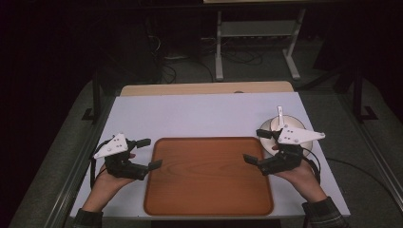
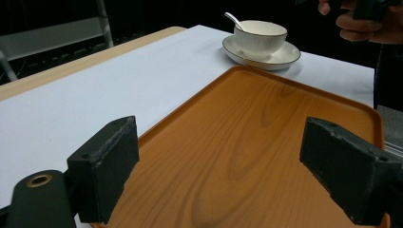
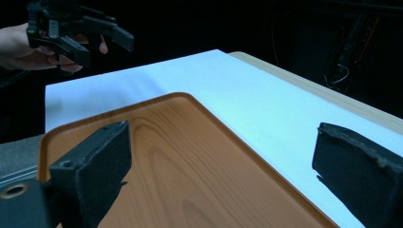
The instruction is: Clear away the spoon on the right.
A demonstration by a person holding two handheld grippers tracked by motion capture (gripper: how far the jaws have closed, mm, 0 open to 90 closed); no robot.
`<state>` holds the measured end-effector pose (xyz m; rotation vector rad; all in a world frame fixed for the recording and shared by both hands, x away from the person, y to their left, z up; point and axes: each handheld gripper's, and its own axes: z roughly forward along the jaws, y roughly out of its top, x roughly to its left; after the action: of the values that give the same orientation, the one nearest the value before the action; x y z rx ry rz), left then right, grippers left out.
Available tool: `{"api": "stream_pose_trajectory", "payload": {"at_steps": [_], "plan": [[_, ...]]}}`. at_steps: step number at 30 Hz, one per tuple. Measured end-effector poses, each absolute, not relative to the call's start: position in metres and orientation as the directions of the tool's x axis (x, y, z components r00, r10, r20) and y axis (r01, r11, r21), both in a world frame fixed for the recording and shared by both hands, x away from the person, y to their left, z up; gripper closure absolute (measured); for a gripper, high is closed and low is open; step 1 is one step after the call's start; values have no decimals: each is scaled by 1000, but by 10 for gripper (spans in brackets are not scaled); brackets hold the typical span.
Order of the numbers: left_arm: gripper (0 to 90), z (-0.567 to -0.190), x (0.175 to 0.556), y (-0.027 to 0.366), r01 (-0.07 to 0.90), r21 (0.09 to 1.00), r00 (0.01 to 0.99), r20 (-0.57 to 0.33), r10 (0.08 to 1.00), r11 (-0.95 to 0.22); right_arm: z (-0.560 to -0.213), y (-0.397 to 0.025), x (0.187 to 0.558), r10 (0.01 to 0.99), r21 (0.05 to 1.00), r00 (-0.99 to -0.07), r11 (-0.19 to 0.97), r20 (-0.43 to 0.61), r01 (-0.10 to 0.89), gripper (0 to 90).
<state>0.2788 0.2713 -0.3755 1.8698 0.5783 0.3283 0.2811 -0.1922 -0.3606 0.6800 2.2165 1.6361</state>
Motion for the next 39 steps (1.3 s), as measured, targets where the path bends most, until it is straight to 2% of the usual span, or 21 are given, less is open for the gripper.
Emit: {"api": "stream_pose_trajectory", "payload": {"at_steps": [39], "plan": [[125, -378, 279, 273, 244, 927, 836, -51, 546, -286, -343, -207, 317, 599, 947, -801, 248, 16, 204, 75]]}}
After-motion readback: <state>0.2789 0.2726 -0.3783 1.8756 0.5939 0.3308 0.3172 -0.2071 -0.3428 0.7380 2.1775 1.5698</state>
